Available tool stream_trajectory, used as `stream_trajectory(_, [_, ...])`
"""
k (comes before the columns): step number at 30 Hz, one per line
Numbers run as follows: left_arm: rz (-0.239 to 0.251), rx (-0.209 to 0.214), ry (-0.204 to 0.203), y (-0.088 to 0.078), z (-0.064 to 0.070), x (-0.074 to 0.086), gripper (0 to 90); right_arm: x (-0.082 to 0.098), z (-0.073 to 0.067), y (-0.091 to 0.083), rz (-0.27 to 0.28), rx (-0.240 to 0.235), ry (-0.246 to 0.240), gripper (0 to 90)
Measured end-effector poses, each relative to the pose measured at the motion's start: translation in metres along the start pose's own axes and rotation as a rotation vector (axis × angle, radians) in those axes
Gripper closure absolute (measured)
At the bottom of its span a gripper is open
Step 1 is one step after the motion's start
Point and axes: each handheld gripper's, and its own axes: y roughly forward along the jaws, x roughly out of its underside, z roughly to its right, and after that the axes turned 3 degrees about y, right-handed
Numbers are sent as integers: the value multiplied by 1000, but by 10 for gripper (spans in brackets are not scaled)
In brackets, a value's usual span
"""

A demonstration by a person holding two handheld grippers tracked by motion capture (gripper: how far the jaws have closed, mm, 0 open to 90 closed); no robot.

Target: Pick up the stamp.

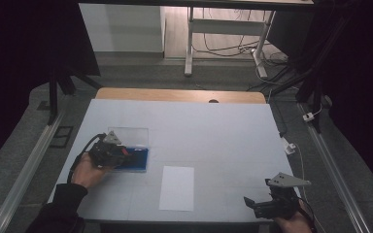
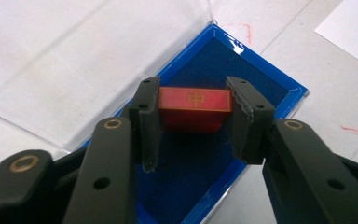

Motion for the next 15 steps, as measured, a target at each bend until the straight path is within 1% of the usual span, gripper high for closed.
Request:
stream_trajectory(5, [36, 17, -32, -6, -2, 0, 581, 0, 0, 0, 0, 0, 0, 0])
stream_trajectory(8, [44, 16, -44, -9, -1, -2, 581, 0, 0, 0, 2, 0, 0, 0])
stream_trajectory(10, [55, 19, -47, -11, 0, -3, 581, 0, 0, 0, 2, 1, 0, 0])
stream_trajectory(15, [66, 6, -42, -16, 4, -5, 581, 0, 0, 0, 4, 2, 3, 0])
